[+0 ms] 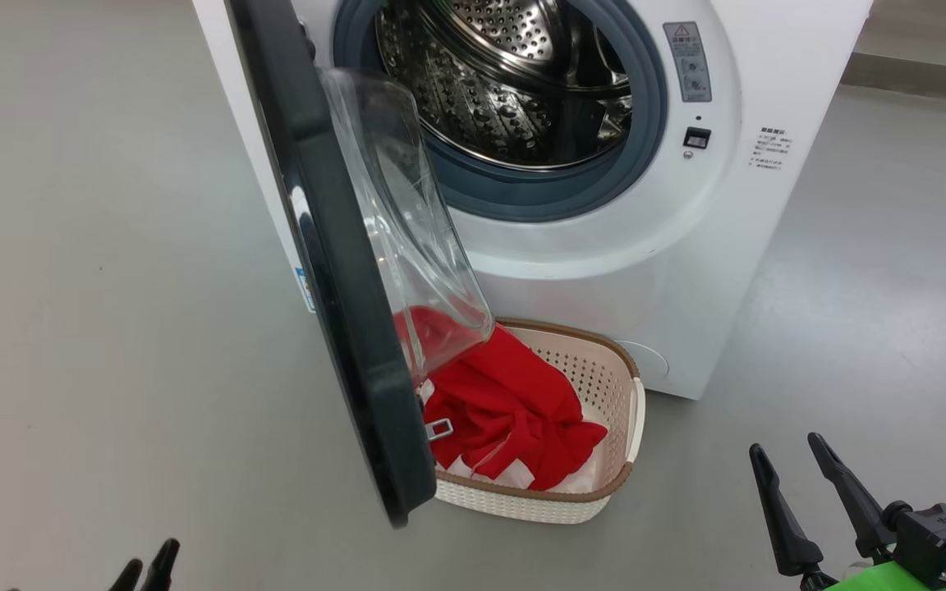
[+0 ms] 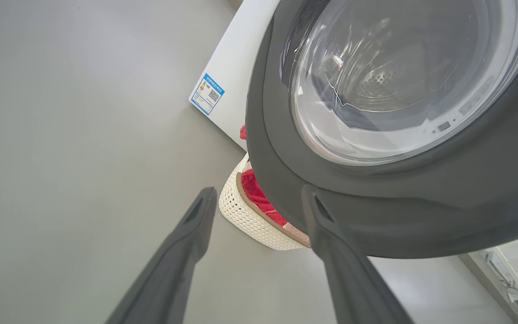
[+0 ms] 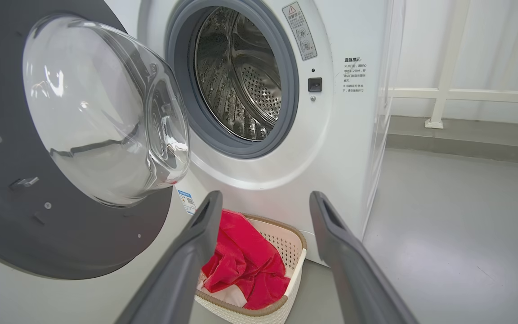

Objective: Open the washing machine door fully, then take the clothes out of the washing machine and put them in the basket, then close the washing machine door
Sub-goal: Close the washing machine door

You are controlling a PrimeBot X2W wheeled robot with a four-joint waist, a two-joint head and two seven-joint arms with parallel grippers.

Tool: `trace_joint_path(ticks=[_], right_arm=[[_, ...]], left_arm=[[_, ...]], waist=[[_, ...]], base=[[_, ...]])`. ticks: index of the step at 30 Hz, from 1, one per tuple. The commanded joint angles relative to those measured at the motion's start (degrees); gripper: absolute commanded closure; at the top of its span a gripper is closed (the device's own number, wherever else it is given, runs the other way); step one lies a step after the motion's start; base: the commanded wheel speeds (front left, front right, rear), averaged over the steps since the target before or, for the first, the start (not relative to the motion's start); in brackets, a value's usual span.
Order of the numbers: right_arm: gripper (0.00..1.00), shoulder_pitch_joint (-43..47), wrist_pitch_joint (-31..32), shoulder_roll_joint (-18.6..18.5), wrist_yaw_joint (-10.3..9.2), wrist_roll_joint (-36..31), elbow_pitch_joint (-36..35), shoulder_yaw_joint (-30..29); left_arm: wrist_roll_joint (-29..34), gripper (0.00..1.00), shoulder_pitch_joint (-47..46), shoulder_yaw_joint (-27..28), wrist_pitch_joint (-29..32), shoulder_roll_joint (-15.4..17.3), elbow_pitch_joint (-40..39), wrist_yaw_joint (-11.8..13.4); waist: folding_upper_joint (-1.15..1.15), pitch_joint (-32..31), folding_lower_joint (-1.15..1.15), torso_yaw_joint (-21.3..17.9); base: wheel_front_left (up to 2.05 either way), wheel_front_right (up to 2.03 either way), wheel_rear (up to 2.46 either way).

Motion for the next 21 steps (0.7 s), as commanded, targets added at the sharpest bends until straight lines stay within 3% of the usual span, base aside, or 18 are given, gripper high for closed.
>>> trace_joint_path(ticks=[1,9,21], right_arm=[[0.00,-1.00,-0.37,-0.72,0.37,-0.09,-1.26,1.13],[0.00,-0.93,-0.37,-0.71,0.37,-0.02,-1.38,0.80],[0.00,-0.85,-0.37,-0.58,0.37,-0.02,-1.64,-0.07]], left_arm=[[2.10,0.00,-0.96,1.40,-1.57,1.95,0.51,-0.37],[9.27,0.00,-1.17,1.92,-3.89,-1.35,4.04,-0.37],[36.88,0.00,2.02,20.43,-3.97,-13.03,1.94,-0.01]], waist=[[0.00,0.07,0.00,-0.12],[0.00,0.20,0.00,-0.59],[0.00,0.07,0.00,-0.79]], base=[[0.00,0.00,0.00],[0.00,0.00,0.00],[0.00,0.00,0.00]])
